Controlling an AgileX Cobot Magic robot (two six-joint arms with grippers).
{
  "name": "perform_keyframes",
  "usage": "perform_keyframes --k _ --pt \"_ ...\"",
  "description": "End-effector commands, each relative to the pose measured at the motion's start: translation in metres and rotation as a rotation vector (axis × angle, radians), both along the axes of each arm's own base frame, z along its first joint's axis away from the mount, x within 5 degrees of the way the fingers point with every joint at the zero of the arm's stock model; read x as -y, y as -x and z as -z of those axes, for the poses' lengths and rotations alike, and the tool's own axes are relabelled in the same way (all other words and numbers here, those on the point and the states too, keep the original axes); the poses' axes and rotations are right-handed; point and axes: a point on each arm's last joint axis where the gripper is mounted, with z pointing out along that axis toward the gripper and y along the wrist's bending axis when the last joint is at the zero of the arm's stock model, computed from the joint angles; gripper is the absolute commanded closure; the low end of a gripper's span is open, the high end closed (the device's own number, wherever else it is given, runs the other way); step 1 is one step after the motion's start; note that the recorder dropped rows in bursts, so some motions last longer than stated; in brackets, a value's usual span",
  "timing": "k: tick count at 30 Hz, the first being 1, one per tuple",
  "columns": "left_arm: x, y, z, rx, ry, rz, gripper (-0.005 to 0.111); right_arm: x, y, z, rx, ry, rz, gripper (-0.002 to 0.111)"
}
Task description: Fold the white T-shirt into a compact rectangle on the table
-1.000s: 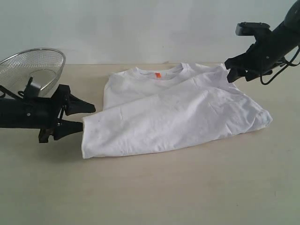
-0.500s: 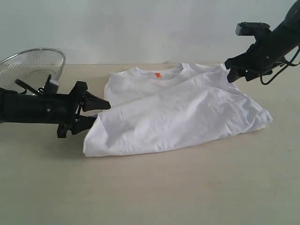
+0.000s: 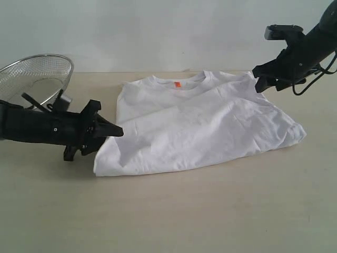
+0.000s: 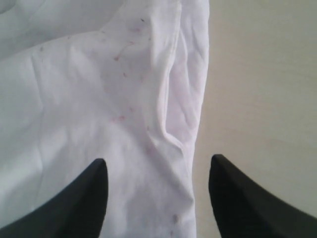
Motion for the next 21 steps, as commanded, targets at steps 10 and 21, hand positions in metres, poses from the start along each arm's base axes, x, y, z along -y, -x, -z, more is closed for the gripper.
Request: perform_keyframes --k 10,21 --pt "-0.015 -0.002 -0.001 -0.03 0.011 -0.036 0.041 0.0 -0.001 -0.003 0.016 0.005 -0.004 0.055" --pt "-0.009 -0.035 -0.016 0.072 -0.061 -0.15 0.091 0.0 -0.002 -0.003 0.024 0.008 0.0 0.055"
